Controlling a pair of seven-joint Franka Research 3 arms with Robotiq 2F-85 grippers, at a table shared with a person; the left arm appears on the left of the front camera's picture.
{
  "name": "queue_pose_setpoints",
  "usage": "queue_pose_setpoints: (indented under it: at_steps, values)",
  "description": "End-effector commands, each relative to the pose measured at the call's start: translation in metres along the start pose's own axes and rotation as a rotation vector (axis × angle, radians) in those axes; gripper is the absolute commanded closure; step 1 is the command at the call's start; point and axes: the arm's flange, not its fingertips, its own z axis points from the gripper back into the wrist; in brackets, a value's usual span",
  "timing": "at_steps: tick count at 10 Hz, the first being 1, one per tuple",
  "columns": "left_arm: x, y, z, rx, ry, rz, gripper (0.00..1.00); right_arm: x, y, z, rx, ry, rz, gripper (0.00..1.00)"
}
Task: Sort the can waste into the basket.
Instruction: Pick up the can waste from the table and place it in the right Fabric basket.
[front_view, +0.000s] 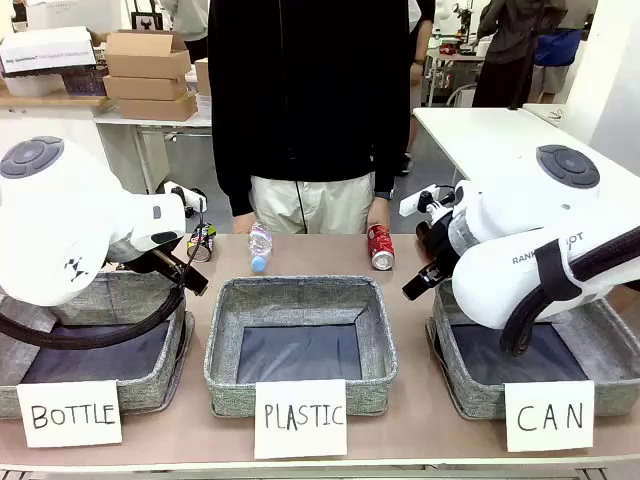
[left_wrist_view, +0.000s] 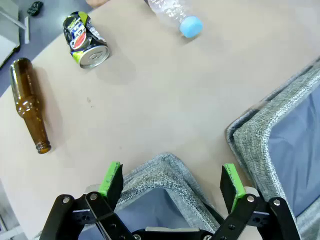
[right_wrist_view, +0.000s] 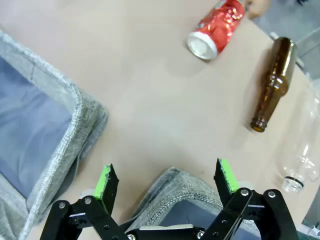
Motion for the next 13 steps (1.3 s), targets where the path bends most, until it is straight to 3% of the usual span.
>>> queue_pose_setpoints:
  at_steps: [1, 9, 10, 12, 13]
  values:
    - [0.0, 0.0, 0.0, 0.0, 0.0, 0.0, 0.0, 0.0, 0.0, 0.0, 0.0, 0.0, 0.0, 0.0]
    - [0.0, 0.0, 0.0, 0.0, 0.0, 0.001, 0.0, 0.0, 0.0, 0.0, 0.0, 0.0, 0.001, 0.0]
    - [0.02, -0.008, 0.039, 0.034, 0.053, 0.22, 0.0, 0.015, -0.003, 0.04, -0.013, -0.04, -0.14, 0.0]
    - [0.018, -0.02, 0.135, 0.029, -0.11, 0.321, 0.0, 0.002, -0.008, 0.136, 0.034, -0.167, -0.241, 0.0]
    - [0.005, -0.026, 0.166, -0.05, -0.169, 0.321, 0.0, -0.015, -0.005, 0.163, 0.092, -0.197, -0.219, 0.0]
